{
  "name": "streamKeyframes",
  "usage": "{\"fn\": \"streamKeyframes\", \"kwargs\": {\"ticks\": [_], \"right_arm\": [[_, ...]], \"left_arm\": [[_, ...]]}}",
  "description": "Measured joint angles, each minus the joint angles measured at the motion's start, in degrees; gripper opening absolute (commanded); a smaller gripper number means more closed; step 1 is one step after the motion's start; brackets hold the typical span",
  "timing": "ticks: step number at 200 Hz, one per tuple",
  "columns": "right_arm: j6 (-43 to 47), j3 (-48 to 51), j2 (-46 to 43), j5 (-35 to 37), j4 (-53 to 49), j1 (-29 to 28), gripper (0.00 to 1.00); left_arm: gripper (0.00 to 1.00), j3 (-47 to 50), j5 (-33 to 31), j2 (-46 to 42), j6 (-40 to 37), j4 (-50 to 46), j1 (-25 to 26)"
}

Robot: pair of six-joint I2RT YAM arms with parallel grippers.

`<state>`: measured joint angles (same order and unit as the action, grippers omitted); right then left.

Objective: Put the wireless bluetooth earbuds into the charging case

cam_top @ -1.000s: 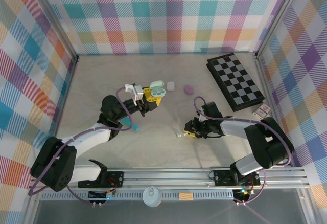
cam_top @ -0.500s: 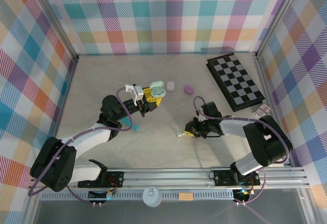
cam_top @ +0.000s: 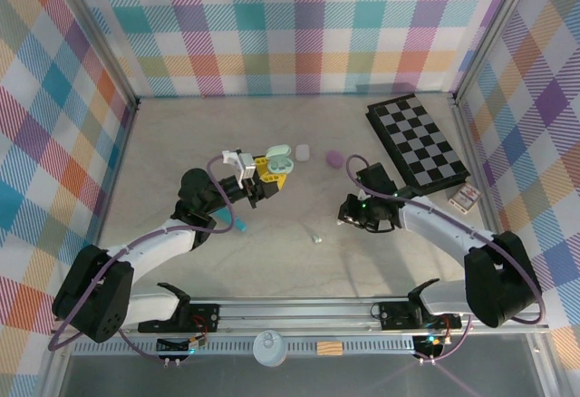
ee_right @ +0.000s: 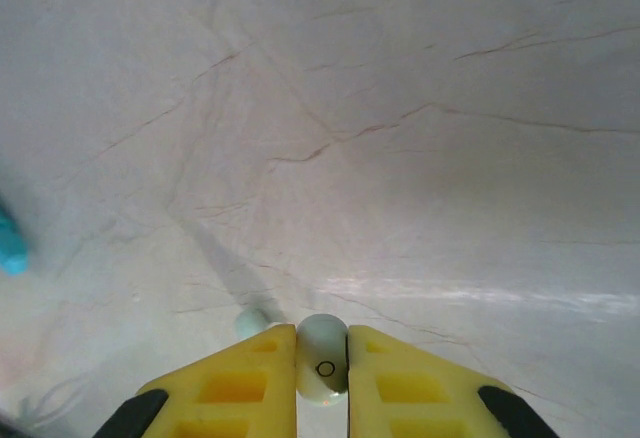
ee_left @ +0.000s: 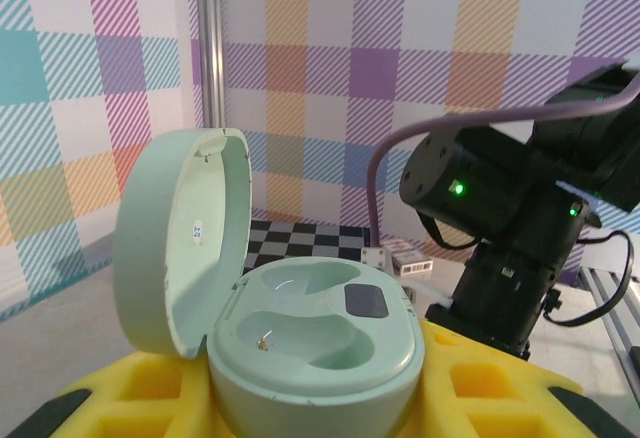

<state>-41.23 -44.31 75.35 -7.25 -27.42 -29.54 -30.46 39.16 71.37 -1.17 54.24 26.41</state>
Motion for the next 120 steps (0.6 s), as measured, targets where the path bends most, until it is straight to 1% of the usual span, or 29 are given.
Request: {"fn": "streamKeyframes", "kwargs": {"ticks": [35, 60, 84, 120], "right_arm": [[2.5, -4.6, 0.9, 8.8, -9.6, -1.7, 0.15], [4.1, -8.3, 3.0, 13.1, -13.0, -2.4, 0.15], [4.9, -9.4, 3.6, 14.6, -14.0, -2.4, 0.15], [5.6, -9.7, 3.5, 13.7, -14.3, -2.4, 0.15]], "left_arm": [[0.31, 0.0, 0.0, 0.0, -0.9, -0.5, 0.0], [0.31, 0.0, 0.3, 0.2, -1.1, -0.4, 0.0], [0.31, 0.0, 0.4, 0.7, -1.7, -0.6, 0.0], [0.31, 0.0, 0.2, 0.8, -3.5, -2.2, 0.2]]}}
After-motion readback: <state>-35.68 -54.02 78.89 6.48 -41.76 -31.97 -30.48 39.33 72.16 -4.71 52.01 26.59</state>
